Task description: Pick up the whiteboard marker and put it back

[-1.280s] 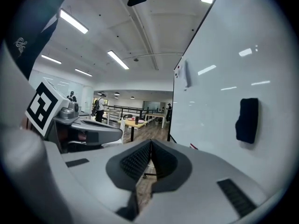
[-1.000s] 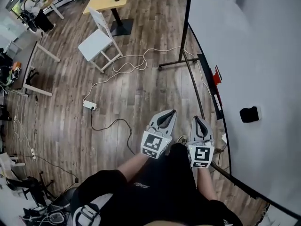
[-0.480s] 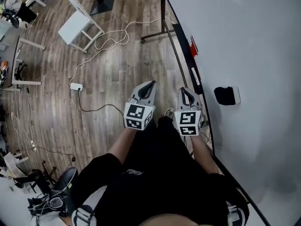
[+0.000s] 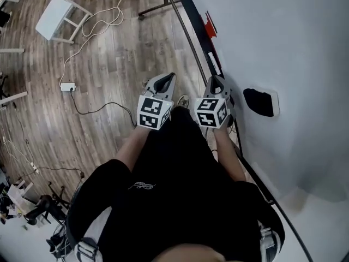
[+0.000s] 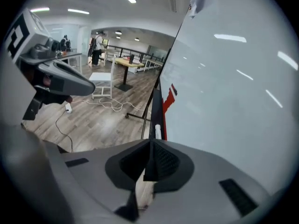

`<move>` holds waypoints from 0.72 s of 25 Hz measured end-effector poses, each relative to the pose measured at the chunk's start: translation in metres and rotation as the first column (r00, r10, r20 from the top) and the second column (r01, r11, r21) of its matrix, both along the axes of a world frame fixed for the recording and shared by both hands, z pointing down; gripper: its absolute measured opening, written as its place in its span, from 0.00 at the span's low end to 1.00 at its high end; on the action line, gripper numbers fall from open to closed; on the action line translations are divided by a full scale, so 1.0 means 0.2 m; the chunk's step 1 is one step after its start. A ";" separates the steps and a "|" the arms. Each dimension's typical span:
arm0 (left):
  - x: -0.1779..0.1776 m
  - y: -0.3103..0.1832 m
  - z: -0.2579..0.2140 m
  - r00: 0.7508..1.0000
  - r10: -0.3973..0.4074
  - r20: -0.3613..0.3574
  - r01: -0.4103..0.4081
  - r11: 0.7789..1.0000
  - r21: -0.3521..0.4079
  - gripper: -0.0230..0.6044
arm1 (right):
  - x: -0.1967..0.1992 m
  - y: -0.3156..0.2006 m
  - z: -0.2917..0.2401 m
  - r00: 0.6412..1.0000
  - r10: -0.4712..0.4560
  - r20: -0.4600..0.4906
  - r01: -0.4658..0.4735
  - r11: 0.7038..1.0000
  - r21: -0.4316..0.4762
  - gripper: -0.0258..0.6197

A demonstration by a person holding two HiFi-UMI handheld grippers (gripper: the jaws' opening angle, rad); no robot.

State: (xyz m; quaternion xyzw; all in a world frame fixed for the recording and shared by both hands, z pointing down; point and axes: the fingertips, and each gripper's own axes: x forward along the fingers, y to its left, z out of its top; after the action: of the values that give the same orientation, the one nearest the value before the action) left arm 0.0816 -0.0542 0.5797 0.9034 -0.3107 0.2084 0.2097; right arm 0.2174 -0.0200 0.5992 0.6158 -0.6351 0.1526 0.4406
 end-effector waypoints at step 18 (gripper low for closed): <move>-0.24 -0.49 0.23 0.999 0.032 -0.015 -0.033 0.996 -0.084 0.05 | 0.21 -0.17 0.39 0.953 0.132 -0.273 -0.211 0.935 -0.286 0.17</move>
State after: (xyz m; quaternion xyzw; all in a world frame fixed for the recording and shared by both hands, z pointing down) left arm 0.0328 -0.1531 0.6257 0.9001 -0.2855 0.2184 0.2462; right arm 0.2601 -0.0548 0.6782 0.6060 -0.4860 0.2108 0.5934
